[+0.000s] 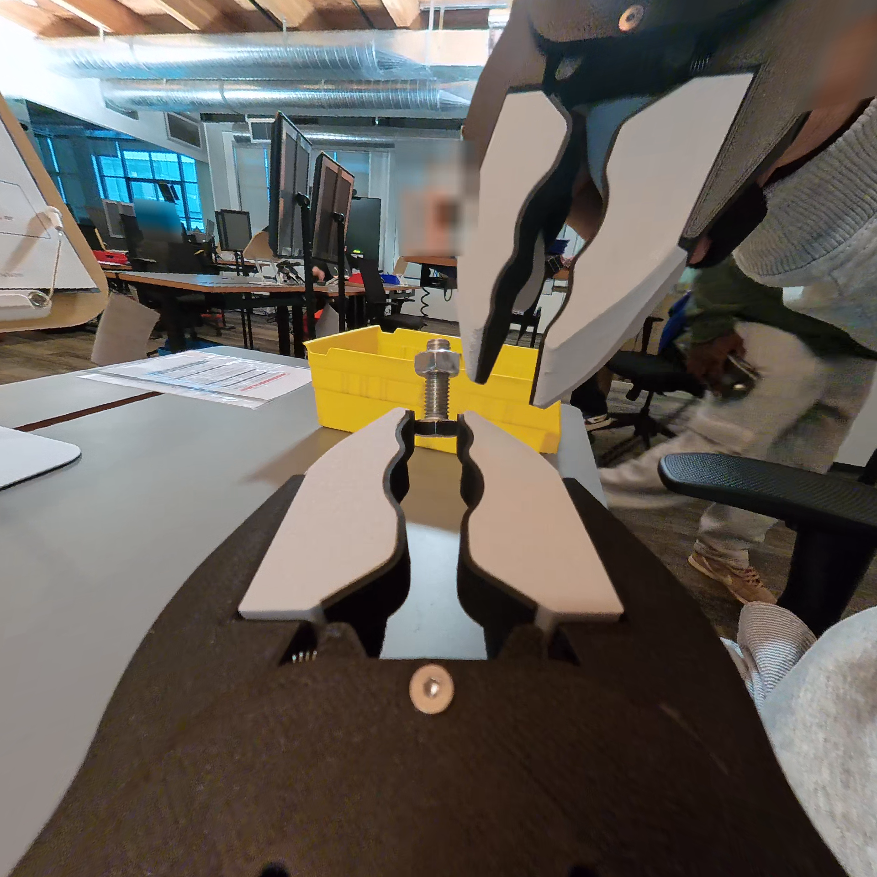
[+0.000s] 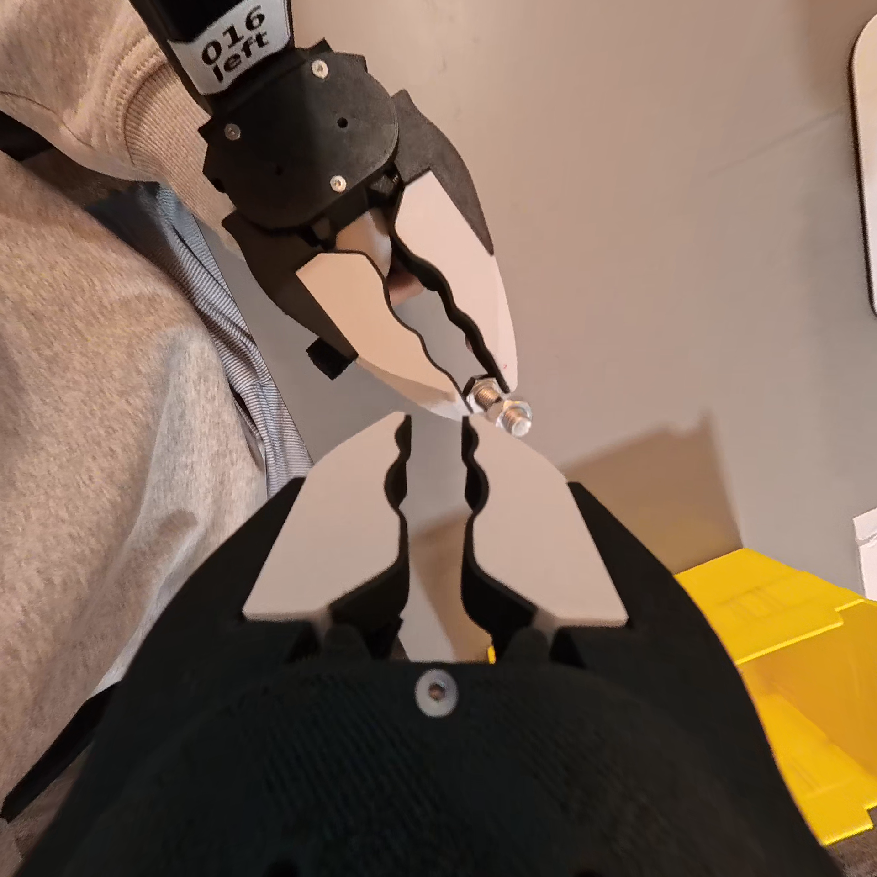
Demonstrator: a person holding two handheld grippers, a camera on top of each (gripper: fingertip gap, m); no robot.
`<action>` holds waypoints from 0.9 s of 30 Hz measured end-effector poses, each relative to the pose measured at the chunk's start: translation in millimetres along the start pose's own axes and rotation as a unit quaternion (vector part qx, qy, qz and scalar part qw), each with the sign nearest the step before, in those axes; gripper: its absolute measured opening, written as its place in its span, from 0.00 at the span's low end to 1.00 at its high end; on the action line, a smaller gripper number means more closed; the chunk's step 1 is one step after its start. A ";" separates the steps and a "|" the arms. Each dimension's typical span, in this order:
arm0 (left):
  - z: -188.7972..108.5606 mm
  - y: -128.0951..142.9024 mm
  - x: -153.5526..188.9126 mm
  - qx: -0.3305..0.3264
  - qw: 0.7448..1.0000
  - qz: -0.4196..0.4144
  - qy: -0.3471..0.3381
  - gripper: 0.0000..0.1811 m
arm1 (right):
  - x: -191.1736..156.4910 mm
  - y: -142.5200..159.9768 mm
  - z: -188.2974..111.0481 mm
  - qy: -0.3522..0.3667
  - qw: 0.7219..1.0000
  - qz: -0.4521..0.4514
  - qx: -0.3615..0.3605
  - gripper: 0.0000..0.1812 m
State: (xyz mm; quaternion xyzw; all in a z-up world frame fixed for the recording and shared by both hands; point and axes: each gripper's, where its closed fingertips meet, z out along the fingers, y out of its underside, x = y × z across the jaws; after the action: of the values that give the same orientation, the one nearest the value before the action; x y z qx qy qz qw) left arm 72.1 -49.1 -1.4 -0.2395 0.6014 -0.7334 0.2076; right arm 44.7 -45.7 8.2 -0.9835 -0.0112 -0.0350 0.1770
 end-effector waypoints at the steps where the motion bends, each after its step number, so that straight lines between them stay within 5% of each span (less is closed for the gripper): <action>1: -0.5 -1.1 -0.5 0.003 1.000 0.000 -0.002 0.09 | 0.8 2.4 0.0 0.001 1.000 0.003 -0.006 0.12; 27: -0.9 -4.7 6.8 0.018 1.000 0.005 0.016 0.10 | 17.6 -7.5 -2.2 0.022 0.999 0.029 0.028 0.15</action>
State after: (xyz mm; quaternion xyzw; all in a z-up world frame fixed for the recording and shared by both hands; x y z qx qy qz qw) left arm 66.0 -51.5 3.8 -0.2212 0.5927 -0.7465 0.2062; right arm 61.9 -39.3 14.1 -0.9772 0.0198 -0.0508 0.2054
